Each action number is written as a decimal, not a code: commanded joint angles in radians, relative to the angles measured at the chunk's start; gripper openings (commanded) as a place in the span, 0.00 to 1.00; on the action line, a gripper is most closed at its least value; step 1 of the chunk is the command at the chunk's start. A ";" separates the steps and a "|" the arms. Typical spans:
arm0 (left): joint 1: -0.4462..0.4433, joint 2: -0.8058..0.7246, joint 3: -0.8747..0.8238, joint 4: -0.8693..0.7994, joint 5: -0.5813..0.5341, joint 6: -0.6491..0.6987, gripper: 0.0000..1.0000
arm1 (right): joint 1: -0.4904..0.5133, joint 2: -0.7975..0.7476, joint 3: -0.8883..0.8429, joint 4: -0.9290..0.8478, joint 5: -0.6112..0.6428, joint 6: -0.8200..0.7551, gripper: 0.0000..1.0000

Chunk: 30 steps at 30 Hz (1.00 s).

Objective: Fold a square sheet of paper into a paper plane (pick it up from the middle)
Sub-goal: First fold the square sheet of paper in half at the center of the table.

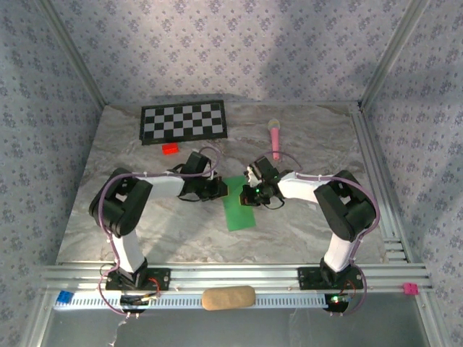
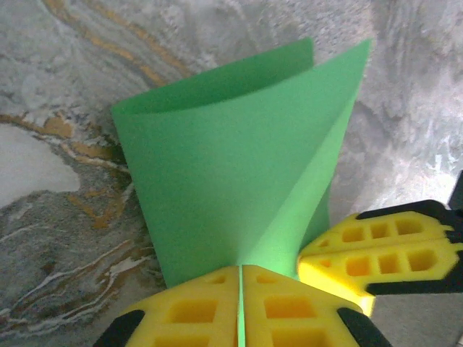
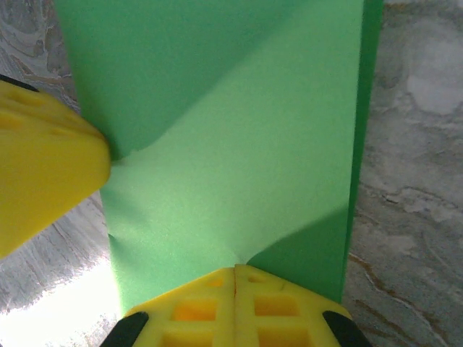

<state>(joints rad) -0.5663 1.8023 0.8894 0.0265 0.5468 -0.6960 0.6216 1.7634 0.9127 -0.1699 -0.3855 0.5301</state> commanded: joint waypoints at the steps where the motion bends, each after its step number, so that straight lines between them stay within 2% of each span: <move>1: 0.008 0.031 0.008 -0.005 -0.019 0.021 0.11 | -0.005 0.038 -0.023 -0.134 0.065 -0.021 0.00; 11: 0.018 0.024 -0.016 -0.046 -0.049 0.015 0.10 | -0.006 0.036 -0.027 -0.132 0.069 -0.023 0.00; 17: 0.033 -0.011 0.048 -0.068 0.001 0.015 0.12 | -0.006 0.035 -0.028 -0.138 0.071 -0.025 0.00; 30: 0.064 0.046 0.080 0.001 0.071 -0.003 0.12 | -0.008 0.039 -0.031 -0.138 0.073 -0.028 0.00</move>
<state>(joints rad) -0.5056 1.8389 0.9443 0.0051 0.5827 -0.6998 0.6216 1.7634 0.9127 -0.1730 -0.3855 0.5297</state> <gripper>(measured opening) 0.121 0.051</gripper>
